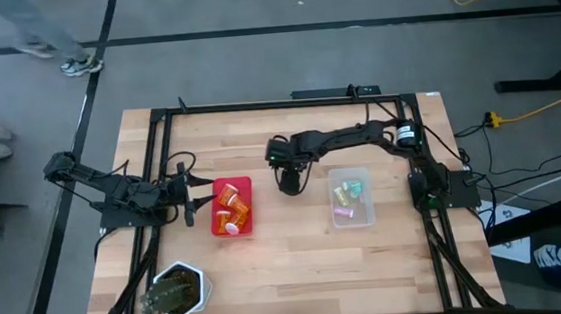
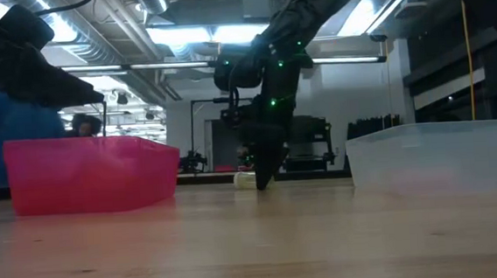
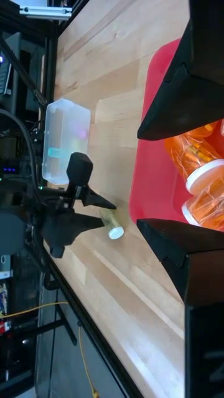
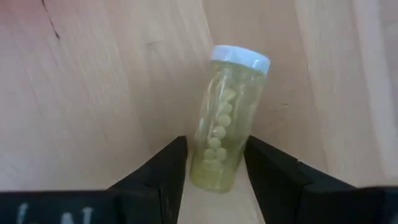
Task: Pick and place medicine bottles into bin by pill shape (circle, oval)
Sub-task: Put the small yellow pill bottle into the transparent bin
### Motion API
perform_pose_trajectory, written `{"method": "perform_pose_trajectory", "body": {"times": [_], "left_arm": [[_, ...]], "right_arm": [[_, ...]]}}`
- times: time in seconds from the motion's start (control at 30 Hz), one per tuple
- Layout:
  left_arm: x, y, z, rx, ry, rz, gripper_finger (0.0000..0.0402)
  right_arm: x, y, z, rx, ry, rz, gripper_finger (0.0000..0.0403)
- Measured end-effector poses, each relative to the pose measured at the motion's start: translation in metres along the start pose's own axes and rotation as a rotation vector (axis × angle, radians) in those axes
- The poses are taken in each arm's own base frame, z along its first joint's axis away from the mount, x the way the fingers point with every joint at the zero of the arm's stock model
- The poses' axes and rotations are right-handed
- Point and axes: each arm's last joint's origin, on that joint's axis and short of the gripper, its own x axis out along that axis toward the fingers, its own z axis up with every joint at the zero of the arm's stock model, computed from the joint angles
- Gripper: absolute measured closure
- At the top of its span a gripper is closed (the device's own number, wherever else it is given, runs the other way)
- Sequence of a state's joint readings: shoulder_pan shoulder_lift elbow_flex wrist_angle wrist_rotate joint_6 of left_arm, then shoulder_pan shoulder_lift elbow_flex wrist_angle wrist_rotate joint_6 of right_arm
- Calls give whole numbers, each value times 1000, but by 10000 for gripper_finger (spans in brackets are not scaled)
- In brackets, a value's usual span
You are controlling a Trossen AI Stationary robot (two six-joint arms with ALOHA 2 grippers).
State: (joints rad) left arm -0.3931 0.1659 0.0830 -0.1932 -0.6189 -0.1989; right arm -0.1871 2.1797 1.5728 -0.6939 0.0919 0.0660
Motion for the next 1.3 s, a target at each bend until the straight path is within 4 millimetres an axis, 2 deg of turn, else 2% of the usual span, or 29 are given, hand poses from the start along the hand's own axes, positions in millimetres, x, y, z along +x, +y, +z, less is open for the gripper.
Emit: {"method": "perform_pose_trajectory", "body": {"times": [0.13, 0.27, 0.43, 0.5, 0.6, 0.87, 1.1, 1.3], "left_arm": [[0, 0, 0, 0, 0, 0, 190], [0, 0, 0, 0, 0, 0, 190], [0, 0, 0, 0, 0, 0, 190], [0, 0, 0, 0, 0, 0, 190], [0, 0, 0, 0, 0, 0, 190], [0, 0, 0, 0, 0, 0, 190], [0, 0, 0, 0, 0, 0, 190], [0, 0, 0, 0, 0, 0, 190]], "right_arm": [[5, 0, -5, 14, -5, 2, 240], [5, 1, -5, 42, -3, 3, 259], [-4, 1, 0, 60, 7, -16, 303], [-13, 1, -2, 50, 32, -57, 305], [-40, 3, 0, 51, -1, -123, 305], [-113, 18, -27, 74, 19, -300, 296], [-170, 36, -60, 107, 32, -381, 301], [-212, 57, -94, 120, 21, -415, 299]]}}
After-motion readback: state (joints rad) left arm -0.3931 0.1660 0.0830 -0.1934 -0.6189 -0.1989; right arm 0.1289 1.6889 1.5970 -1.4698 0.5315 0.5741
